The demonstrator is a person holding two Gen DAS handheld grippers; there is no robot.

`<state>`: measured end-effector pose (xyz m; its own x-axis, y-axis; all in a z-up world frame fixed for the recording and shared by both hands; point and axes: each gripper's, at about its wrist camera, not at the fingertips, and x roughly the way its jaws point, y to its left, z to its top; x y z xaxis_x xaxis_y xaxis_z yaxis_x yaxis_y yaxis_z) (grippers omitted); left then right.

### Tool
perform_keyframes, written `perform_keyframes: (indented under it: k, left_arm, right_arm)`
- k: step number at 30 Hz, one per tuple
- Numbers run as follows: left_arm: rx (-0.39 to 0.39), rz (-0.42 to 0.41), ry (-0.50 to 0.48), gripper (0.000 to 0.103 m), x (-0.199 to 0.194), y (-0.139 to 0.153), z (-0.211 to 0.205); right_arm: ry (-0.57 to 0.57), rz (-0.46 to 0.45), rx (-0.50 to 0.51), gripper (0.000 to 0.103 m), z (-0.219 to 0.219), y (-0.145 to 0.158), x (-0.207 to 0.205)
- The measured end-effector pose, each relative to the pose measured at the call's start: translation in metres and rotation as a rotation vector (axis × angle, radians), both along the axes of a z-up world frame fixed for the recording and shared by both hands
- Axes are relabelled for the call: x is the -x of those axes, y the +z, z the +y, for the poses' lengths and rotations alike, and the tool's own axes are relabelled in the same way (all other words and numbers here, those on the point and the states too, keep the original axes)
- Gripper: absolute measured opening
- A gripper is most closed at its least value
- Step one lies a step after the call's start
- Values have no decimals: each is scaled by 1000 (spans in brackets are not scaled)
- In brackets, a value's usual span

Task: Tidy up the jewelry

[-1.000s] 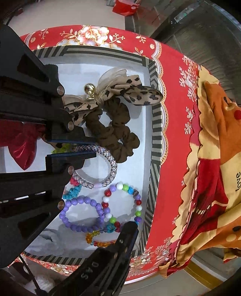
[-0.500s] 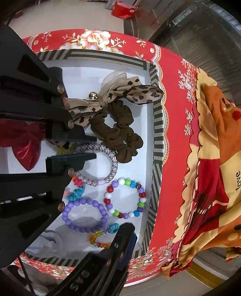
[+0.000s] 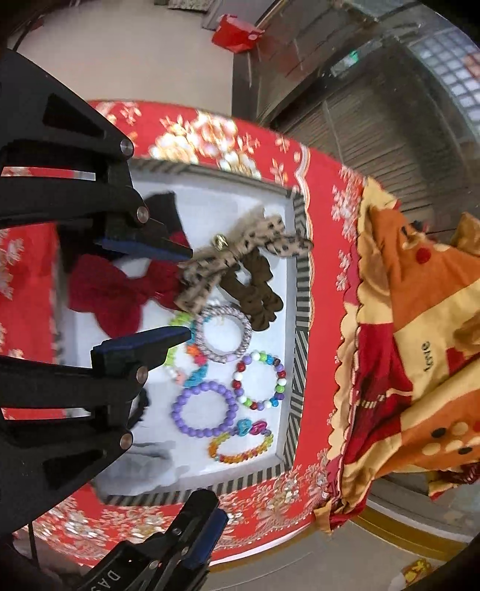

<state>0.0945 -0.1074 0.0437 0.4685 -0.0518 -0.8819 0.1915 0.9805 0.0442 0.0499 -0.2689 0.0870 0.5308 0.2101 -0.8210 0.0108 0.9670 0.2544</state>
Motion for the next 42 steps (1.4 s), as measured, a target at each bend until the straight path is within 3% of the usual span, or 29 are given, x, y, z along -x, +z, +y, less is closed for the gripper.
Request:
perform_keyframes:
  k: [9, 17, 29, 33, 42]
  left_arm:
    - [35, -36, 39, 36, 54, 21, 20]
    - [45, -78, 54, 36, 82, 39, 26]
    - [50, -122, 78, 36, 100, 55, 38]
    - [48, -131, 80, 36, 101, 57, 39]
    - [49, -135, 80, 36, 103, 59, 39]
  right_arm:
    - [-23, -27, 17, 38, 21, 11, 54]
    - [-35, -61, 38, 39, 33, 29, 76]
    - [-36, -77, 55, 43, 44, 41, 89]
    - [-38, -84, 59, 53, 44, 43, 90]
    - [-31, -84, 64, 53, 46, 44, 91]
